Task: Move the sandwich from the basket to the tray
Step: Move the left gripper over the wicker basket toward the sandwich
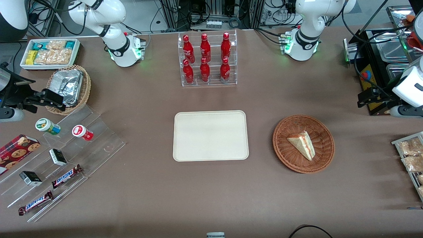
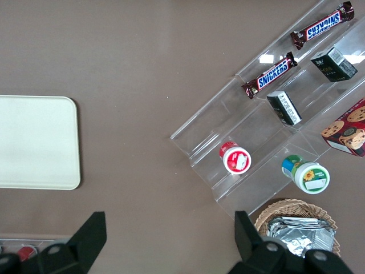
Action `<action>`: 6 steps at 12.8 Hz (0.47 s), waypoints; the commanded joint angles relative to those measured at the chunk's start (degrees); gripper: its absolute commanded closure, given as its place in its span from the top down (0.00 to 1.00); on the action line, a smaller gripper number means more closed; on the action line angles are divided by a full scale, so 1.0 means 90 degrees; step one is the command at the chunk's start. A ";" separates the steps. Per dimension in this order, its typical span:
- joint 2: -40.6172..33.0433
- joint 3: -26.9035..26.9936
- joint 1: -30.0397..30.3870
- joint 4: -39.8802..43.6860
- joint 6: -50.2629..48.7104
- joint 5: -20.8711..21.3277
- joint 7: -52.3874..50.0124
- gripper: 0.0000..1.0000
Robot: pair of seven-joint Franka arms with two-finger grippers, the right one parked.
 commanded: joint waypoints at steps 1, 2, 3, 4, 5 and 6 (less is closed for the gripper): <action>0.0168 -0.0024 0.0078 0.0263 0.0004 0.0022 0.0013 1.00; 0.0197 -0.0034 0.0078 0.0273 0.0023 0.0042 -0.0026 1.00; 0.0265 -0.0024 0.0078 0.0273 0.0033 0.0052 -0.0036 1.00; 0.0285 -0.0024 0.0078 0.0254 0.0033 0.0071 -0.0036 1.00; 0.0401 -0.0024 0.0078 0.0234 0.0033 0.0274 -0.0123 1.00; 0.0547 -0.0024 0.0078 0.0224 0.0091 0.0392 -0.0482 1.00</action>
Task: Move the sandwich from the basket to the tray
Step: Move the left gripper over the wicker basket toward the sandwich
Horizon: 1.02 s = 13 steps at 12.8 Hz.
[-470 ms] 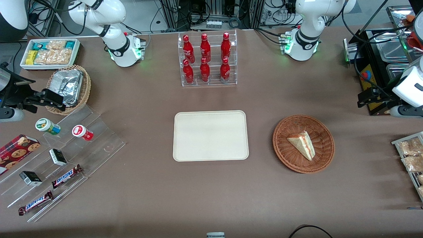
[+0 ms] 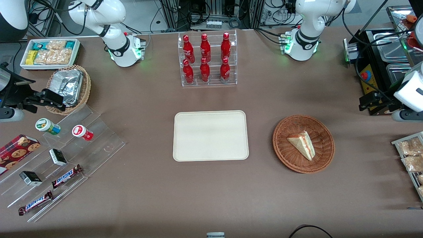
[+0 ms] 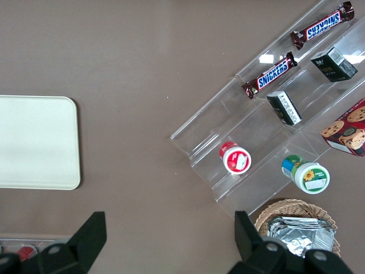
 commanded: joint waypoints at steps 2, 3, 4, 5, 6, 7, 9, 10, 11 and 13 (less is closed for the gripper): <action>0.0697 -0.0045 0.0039 0.0032 0.0403 0.0137 -0.1244 1.00; 0.0767 -0.0054 0.0010 -0.0259 0.0849 0.0117 -0.1441 1.00; 0.0729 -0.0054 -0.0029 -0.0707 0.1434 0.0107 -0.1810 1.00; 0.0738 -0.0074 -0.0059 -0.1001 0.1923 0.0107 -0.2230 1.00; 0.0767 -0.0084 -0.0127 -0.1217 0.2257 0.0107 -0.2534 1.00; 0.0758 -0.0084 -0.0263 -0.1519 0.2637 0.0107 -0.2894 1.00; 0.0845 -0.0084 -0.0526 -0.1707 0.2943 0.0107 -0.3967 1.00; 0.0933 -0.0084 -0.0702 -0.1737 0.3002 0.0107 -0.4465 1.00; 0.0924 -0.0084 -0.0810 -0.1950 0.3196 0.0107 -0.4760 1.00; 0.0875 -0.0093 -0.0869 -0.2476 0.3897 0.0107 -0.5200 1.00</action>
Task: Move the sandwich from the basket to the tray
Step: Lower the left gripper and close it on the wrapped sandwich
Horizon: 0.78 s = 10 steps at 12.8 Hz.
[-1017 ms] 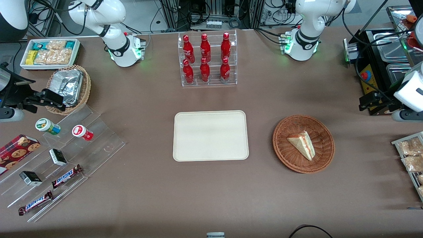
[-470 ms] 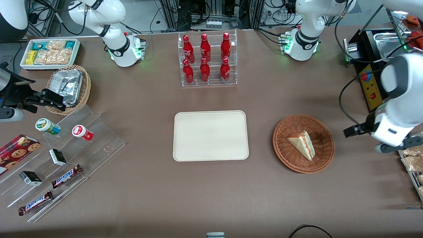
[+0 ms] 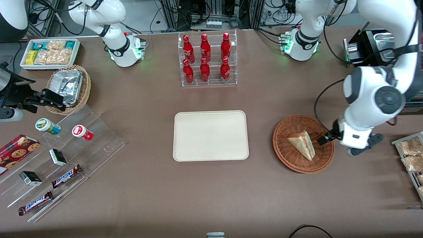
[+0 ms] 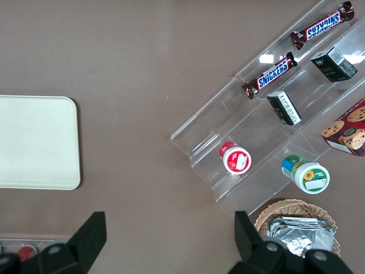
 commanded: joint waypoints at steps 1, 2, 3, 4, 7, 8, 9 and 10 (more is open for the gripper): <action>-0.0088 0.0030 -0.0133 -0.0684 0.0858 0.0028 -0.0513 1.00; -0.0087 0.0030 -0.0134 -0.0870 0.1161 0.0028 -0.0572 1.00; -0.0058 0.0030 -0.0134 -0.0959 0.1328 0.0028 -0.0582 1.00; -0.0039 0.0030 -0.0134 -0.1027 0.1446 0.0028 -0.0582 1.00; 0.0010 0.0030 -0.0202 -0.1359 0.1875 0.0028 -0.0699 1.00; 0.0030 0.0030 -0.0202 -0.1379 0.1925 0.0018 -0.0757 1.00; 0.0049 0.0030 -0.0212 -0.1380 0.1945 0.0018 -0.0777 1.00; 0.0127 0.0011 -0.0221 -0.1370 0.1955 0.0018 -0.0826 1.00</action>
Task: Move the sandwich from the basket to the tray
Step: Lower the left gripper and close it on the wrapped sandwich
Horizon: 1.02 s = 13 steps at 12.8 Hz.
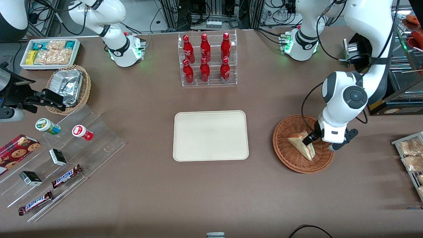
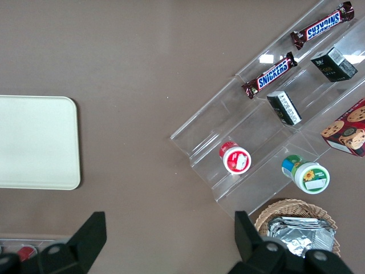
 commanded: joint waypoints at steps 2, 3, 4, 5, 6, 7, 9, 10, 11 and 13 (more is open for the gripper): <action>0.0202 -0.0057 -0.0136 -0.0043 0.0417 -0.0069 -0.0345 1.00; 0.0280 -0.0057 -0.0194 -0.0043 0.0506 -0.0069 -0.0355 1.00; 0.0358 -0.0057 -0.0204 -0.0052 0.0574 -0.0069 -0.0356 1.00; 0.0378 -0.0057 -0.0204 -0.0053 0.0594 -0.0069 -0.0356 1.00; 0.0407 -0.0057 -0.0204 -0.0062 0.0623 -0.0069 -0.0356 1.00; 0.0427 -0.0057 -0.0204 -0.0062 0.0643 -0.0069 -0.0346 0.99; 0.0456 -0.0047 -0.0204 -0.0072 0.0634 -0.0060 -0.0346 0.85; 0.0457 -0.0047 -0.0204 -0.0082 0.0624 -0.0050 -0.0326 0.65; 0.0466 -0.0047 -0.0204 -0.0101 0.0595 -0.0021 -0.0297 0.48; 0.0418 -0.0047 -0.0204 -0.0150 0.0488 -0.0011 -0.0248 0.24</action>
